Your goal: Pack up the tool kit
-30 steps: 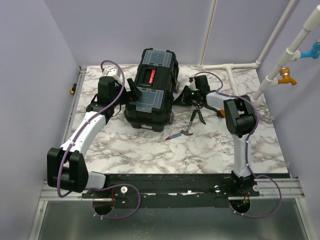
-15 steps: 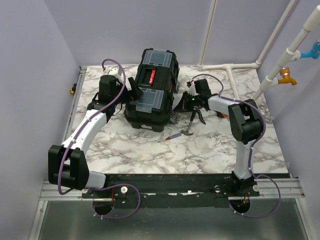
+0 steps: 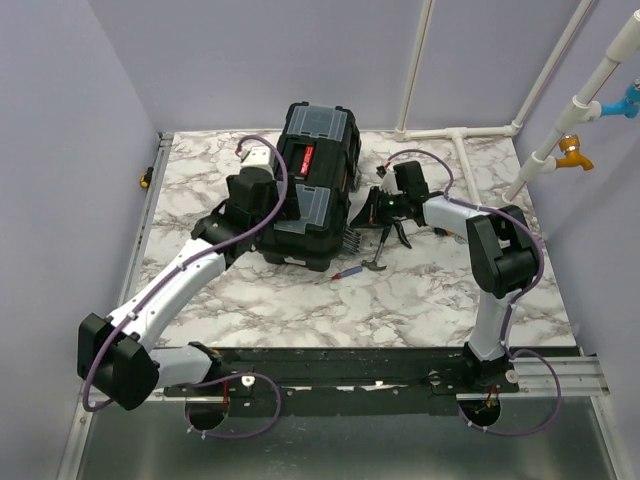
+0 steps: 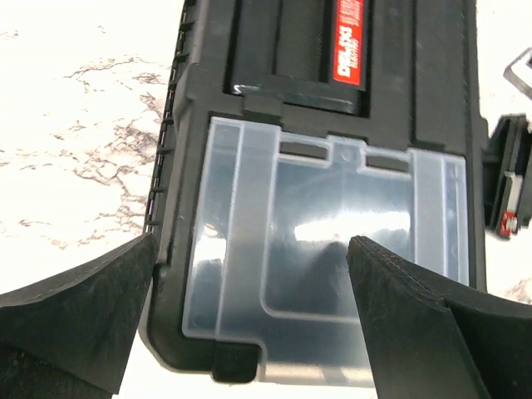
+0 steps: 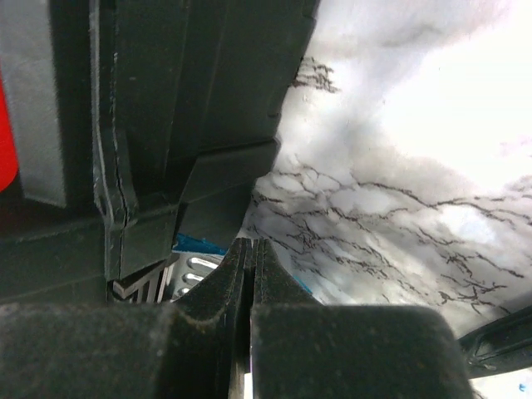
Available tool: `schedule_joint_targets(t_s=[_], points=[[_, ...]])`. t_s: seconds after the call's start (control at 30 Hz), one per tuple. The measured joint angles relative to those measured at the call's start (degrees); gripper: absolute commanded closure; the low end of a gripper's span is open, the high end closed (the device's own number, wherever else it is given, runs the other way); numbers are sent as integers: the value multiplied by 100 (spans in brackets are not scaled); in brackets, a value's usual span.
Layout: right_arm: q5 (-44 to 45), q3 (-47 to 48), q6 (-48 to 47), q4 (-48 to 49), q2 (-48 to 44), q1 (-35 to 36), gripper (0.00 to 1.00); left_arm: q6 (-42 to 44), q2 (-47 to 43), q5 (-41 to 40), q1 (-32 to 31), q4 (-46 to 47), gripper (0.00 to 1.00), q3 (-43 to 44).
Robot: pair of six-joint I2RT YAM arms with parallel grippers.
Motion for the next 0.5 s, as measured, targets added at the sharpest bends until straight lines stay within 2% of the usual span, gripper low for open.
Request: schedule_joint_targets(t_s=[0.1, 0.3, 0.5], points=[[-92, -101, 11, -13, 0, 7, 99, 210, -216, -667, -638, -426, 2, 109], [-203, -168, 48, 15, 0, 20, 99, 691, -321, -1176, -1832, -804, 2, 527], [-175, -164, 46, 13, 11, 28, 98, 955, 129, -1335, -1991, -1272, 4, 1047]])
